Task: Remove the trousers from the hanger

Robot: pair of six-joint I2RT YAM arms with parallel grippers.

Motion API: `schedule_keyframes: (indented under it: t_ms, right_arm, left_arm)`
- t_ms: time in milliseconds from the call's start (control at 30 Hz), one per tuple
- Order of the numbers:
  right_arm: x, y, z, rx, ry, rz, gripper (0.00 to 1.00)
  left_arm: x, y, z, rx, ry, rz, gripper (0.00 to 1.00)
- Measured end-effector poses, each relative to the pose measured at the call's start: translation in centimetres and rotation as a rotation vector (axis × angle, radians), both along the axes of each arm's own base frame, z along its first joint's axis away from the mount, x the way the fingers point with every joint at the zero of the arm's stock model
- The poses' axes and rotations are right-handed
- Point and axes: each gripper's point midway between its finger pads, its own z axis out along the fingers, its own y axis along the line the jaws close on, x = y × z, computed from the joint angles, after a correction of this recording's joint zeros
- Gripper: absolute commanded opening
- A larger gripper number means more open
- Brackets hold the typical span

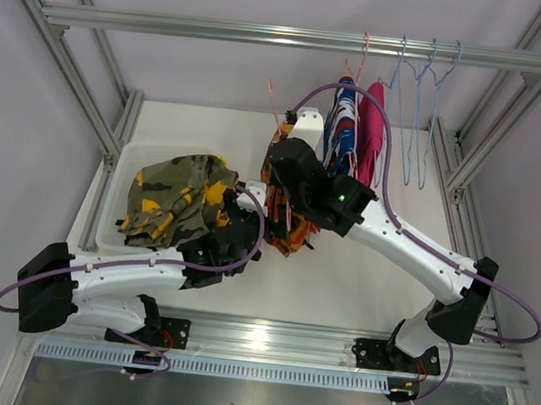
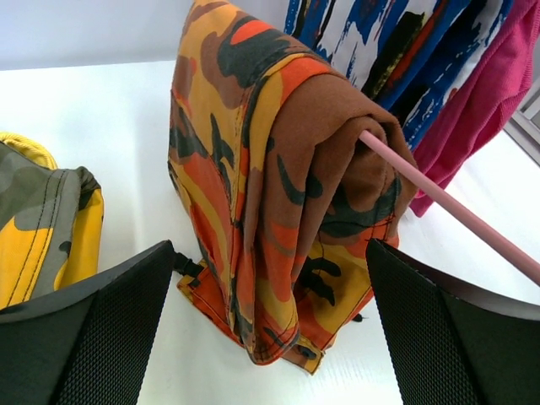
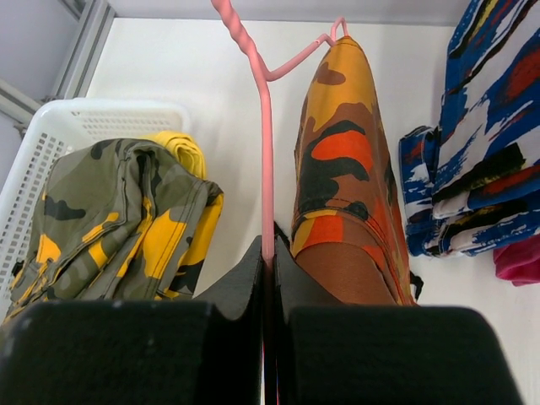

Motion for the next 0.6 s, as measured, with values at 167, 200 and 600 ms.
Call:
schedule_keyframes:
  t_ms: [167, 200, 600]
  right_arm:
    - [0.1, -0.2, -0.5, 0.015, 0.008, -0.022, 0.0]
    - [0.1, -0.1, -0.7, 0.022, 0.012, -0.022, 0.0]
    - [-0.9, 0.9, 0.0, 0.187, 0.043, -0.011, 0.0]
  left_arm:
    - [0.3, 0.3, -0.2, -0.007, -0.008, 0.031, 0.99]
    - [0.4, 0.4, -0.3, -0.013, -0.01, 0.04, 0.99]
    - [0.0, 2.8, -4.1, 0.029, 0.024, 0.11, 0.99]
